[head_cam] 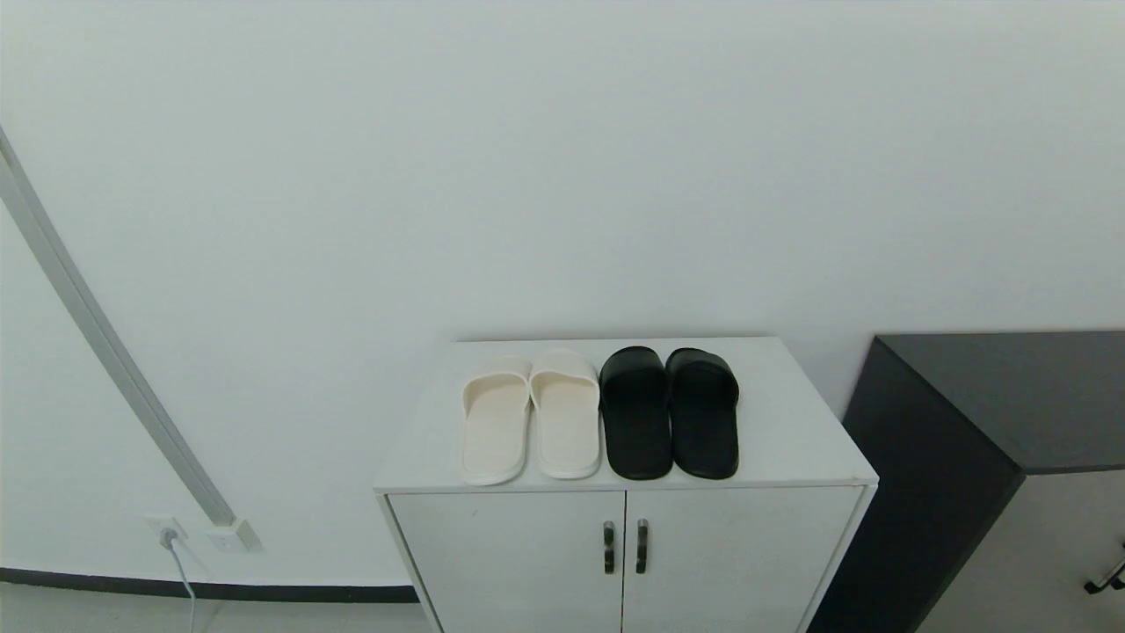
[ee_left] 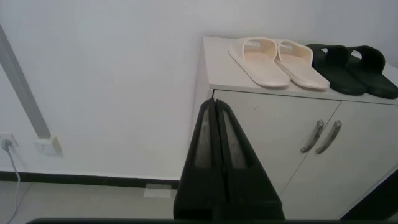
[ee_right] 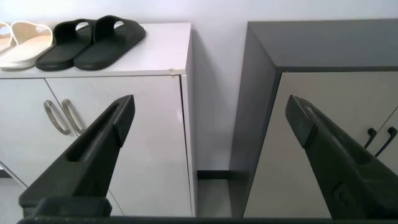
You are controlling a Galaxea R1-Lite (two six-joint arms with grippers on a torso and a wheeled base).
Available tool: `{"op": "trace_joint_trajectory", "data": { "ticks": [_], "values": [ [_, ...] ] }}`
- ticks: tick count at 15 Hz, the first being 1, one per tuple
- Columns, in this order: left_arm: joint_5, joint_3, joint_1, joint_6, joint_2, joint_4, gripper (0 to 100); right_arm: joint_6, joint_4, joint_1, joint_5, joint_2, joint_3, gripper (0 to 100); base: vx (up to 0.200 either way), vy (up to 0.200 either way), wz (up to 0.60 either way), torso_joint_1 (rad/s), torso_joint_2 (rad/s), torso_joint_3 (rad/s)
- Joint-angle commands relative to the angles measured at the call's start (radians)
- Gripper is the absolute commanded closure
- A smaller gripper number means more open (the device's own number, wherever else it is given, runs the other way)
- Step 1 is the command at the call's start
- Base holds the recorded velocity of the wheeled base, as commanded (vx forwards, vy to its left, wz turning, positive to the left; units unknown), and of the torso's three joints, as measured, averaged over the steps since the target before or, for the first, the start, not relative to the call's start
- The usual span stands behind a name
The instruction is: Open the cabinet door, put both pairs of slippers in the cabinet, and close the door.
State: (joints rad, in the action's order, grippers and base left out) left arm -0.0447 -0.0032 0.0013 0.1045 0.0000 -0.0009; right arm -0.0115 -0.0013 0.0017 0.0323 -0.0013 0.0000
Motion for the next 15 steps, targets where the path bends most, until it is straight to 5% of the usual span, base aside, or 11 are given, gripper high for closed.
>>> {"op": "trace_joint_trajectory", "data": {
  "ticks": [1, 14, 15],
  "values": [
    [0.000, 0.000, 0.000, 0.000, 0.000, 0.001, 100, -0.001, 0.000, 0.000, 0.001, 0.001, 0.000, 0, 0.000, 0.000, 0.00, 0.000, 0.00, 0.000],
    [0.002, 0.000, 0.000, -0.002, 0.000, 0.001, 100, 0.038, -0.009, -0.002, -0.014, 0.001, -0.002, 0, 0.000, 0.000, 0.00, 0.000, 0.00, 0.000],
    [0.002, 0.000, 0.000, -0.002, 0.002, 0.001, 100, 0.087, -0.013, 0.004, -0.015, 0.020, -0.107, 0, 0.000, 0.000, 0.00, 0.000, 0.00, 0.000]
  ]
}}
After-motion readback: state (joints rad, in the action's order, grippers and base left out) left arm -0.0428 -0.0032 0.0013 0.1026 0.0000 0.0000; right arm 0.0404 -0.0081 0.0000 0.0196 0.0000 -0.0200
